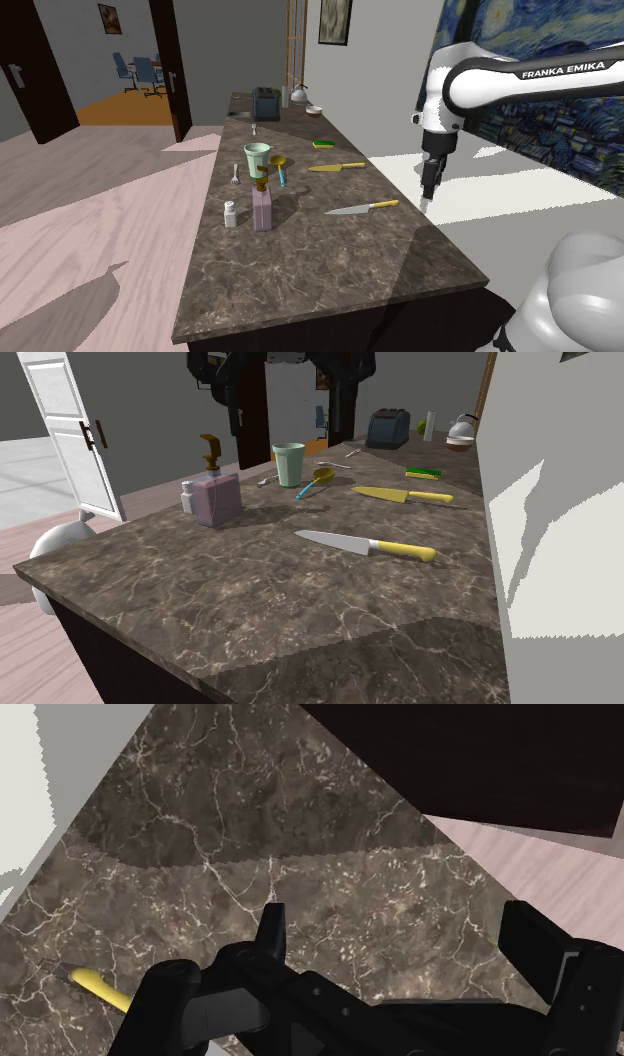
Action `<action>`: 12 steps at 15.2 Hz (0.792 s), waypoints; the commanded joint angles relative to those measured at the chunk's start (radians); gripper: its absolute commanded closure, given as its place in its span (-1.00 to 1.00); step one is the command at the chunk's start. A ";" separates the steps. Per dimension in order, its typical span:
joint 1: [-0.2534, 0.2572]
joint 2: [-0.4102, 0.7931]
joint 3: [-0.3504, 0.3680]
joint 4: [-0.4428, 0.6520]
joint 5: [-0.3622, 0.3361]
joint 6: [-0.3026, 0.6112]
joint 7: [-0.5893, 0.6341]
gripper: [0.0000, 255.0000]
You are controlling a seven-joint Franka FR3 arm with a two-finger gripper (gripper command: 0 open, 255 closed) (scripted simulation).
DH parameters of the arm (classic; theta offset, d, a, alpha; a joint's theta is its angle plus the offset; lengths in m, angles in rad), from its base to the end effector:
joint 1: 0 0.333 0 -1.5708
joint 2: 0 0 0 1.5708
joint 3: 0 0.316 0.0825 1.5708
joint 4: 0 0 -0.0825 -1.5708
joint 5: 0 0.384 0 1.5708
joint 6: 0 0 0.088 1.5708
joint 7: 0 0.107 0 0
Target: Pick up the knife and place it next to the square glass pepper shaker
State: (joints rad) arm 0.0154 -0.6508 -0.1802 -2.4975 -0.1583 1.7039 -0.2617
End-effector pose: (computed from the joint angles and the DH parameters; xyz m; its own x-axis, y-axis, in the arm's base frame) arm 0.3327 -0.0750 0.4867 0.9731 0.1709 -0.1546 0.1735 -0.9848 0.0033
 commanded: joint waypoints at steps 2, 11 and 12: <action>0.006 0.066 -0.063 -0.014 -0.039 0.103 -0.121 -1.00; 0.053 0.375 -0.237 0.057 -0.050 0.400 -0.486 -1.00; 0.060 0.416 -0.253 0.072 -0.037 0.429 -0.531 -1.00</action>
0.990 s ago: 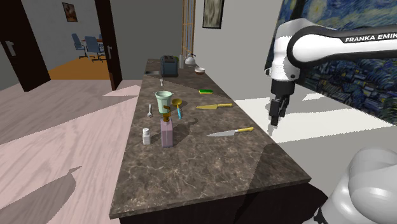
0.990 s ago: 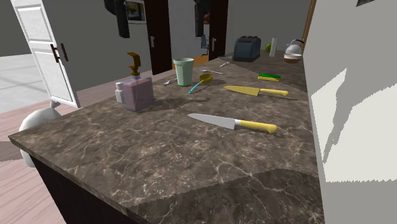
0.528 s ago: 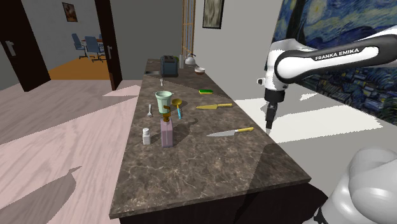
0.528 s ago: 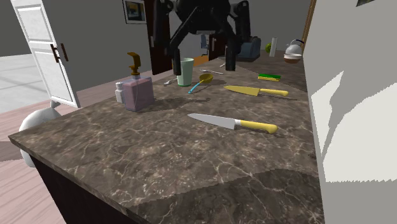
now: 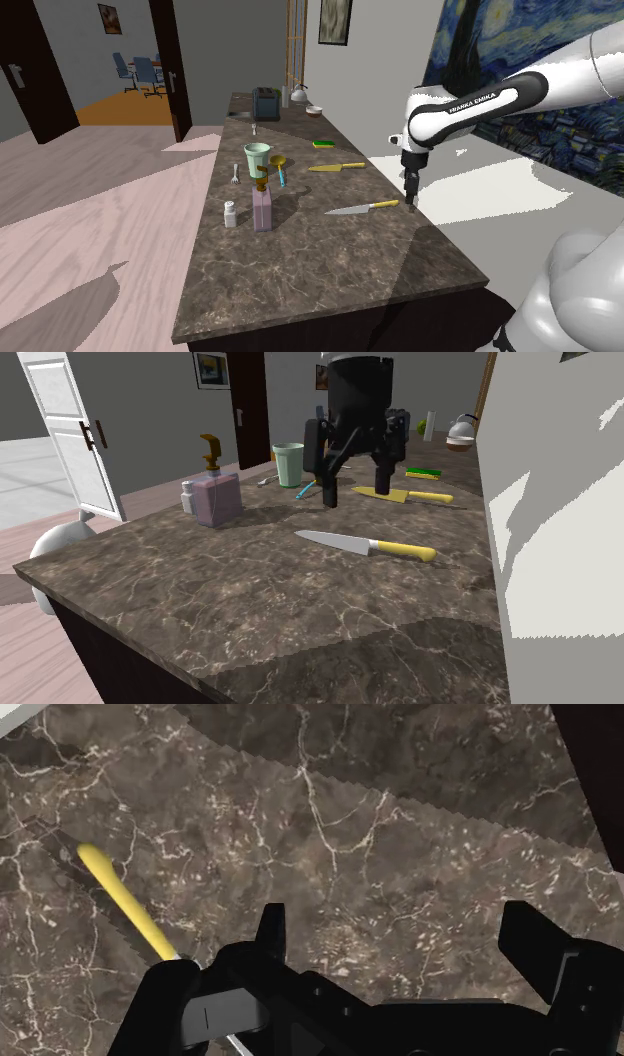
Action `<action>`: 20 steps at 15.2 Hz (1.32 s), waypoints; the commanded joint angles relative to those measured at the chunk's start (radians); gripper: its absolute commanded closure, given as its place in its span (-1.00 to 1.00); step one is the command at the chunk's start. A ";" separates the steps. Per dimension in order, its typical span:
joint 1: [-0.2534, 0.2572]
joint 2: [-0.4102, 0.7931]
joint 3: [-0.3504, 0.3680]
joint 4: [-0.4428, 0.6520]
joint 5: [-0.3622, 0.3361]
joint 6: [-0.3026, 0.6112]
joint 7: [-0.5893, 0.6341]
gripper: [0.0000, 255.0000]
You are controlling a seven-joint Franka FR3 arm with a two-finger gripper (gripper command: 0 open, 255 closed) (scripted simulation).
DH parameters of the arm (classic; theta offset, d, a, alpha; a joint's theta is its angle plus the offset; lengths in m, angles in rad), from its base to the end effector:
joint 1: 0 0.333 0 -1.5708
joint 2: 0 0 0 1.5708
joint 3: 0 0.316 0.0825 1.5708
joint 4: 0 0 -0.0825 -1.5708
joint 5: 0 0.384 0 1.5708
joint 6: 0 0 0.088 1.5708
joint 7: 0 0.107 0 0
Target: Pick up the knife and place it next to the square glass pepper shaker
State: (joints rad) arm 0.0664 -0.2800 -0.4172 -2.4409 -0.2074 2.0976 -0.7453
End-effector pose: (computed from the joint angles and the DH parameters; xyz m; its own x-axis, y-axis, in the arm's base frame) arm 0.4099 -0.1608 0.3913 0.8604 0.4998 -0.1000 0.5011 -0.8653 -0.0137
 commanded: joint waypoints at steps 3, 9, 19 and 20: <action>0.028 0.173 -0.054 0.072 0.068 0.118 -0.188 -1.00; 0.021 0.436 -0.061 0.222 0.242 0.231 -0.488 -1.00; -0.079 0.744 0.052 0.465 0.415 0.301 -0.787 -1.00; -0.082 0.753 0.055 0.464 0.420 0.311 -0.791 -1.00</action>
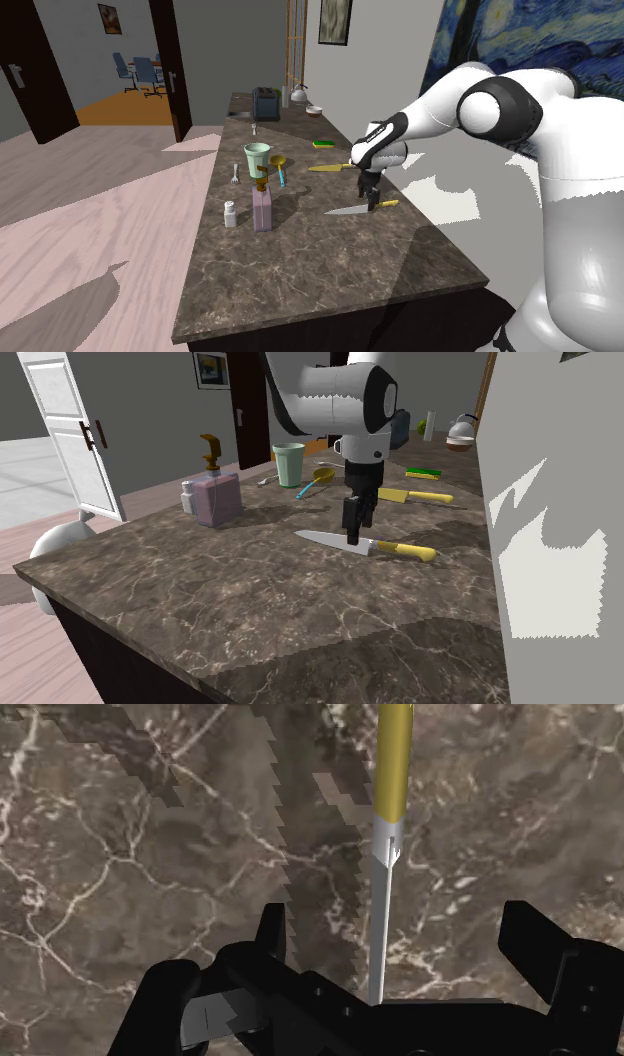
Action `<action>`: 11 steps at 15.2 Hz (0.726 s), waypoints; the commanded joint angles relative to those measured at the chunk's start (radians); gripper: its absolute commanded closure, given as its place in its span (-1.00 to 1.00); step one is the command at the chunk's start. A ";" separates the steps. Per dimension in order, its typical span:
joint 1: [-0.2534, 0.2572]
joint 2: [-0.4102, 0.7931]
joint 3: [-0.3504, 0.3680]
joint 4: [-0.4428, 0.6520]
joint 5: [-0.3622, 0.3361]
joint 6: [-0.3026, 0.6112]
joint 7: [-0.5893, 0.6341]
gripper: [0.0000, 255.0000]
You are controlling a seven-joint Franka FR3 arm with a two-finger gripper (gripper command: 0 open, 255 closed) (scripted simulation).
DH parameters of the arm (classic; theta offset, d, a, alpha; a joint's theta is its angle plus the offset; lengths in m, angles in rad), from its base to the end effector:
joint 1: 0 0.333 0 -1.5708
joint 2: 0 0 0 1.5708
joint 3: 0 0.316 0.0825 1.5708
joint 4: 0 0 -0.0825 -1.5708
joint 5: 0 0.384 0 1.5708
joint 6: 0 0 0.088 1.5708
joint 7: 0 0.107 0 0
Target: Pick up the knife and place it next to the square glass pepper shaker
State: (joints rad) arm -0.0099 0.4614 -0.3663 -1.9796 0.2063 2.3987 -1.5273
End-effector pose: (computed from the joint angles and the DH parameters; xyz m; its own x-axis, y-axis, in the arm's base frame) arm 0.5719 -0.2161 0.2456 0.5122 0.8586 -0.0217 0.8588 -0.5124 -0.0006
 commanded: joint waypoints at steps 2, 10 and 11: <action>-0.011 0.032 0.011 0.002 0.016 0.029 -0.015 -1.00; -0.018 0.058 0.020 0.003 0.029 0.054 -0.023 -1.00; -0.018 0.058 0.020 0.003 0.029 0.054 -0.023 -1.00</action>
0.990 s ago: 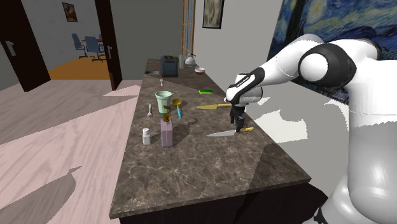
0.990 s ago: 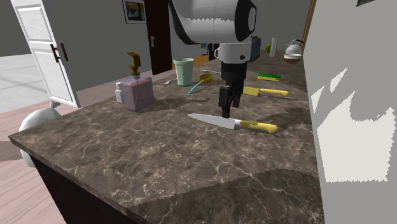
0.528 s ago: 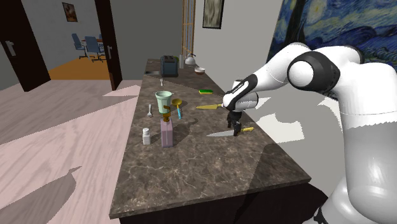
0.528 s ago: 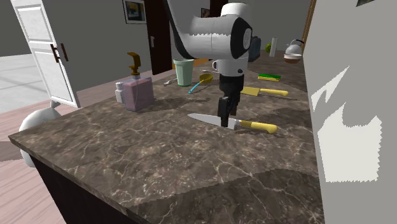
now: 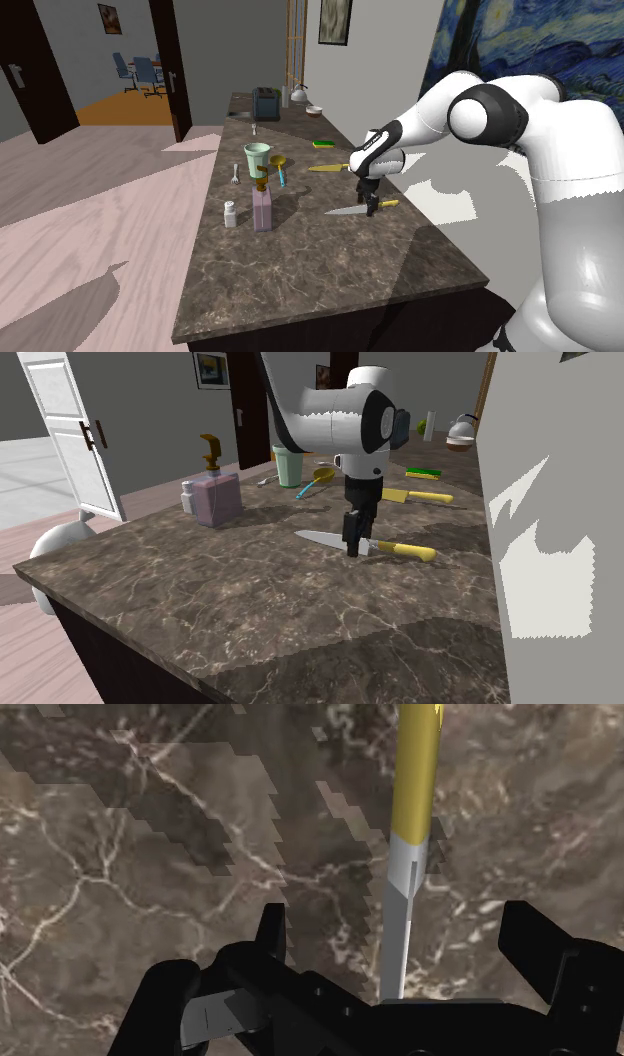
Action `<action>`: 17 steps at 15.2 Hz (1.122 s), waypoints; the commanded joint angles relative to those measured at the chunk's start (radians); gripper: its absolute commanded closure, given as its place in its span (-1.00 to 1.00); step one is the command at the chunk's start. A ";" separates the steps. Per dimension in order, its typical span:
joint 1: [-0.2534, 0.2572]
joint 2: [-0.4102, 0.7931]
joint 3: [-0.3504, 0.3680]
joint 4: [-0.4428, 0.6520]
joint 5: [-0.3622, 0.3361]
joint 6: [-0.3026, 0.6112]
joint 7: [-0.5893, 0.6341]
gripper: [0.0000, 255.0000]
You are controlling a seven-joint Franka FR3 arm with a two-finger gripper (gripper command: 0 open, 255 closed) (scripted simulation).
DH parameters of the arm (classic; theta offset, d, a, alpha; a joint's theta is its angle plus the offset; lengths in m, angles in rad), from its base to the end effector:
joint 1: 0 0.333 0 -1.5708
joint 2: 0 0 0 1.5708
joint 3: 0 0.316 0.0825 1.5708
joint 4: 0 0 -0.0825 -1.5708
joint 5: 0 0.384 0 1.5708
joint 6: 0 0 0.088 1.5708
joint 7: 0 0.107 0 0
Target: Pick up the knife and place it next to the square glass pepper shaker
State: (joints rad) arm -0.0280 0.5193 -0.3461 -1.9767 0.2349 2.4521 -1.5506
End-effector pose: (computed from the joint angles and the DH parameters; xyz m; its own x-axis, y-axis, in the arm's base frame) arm 0.5721 -0.2179 0.2161 0.5096 0.8601 -0.0210 0.8603 -0.5097 -0.0001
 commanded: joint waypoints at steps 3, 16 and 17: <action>0.000 0.000 0.000 0.000 0.000 0.000 0.000 1.00; 0.013 -0.050 -0.018 0.000 -0.024 -0.048 0.015 1.00; 0.016 -0.060 -0.021 0.000 -0.029 -0.058 0.018 1.00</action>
State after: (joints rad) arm -0.0168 0.4719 -0.3633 -1.9743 0.2116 2.4046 -1.5378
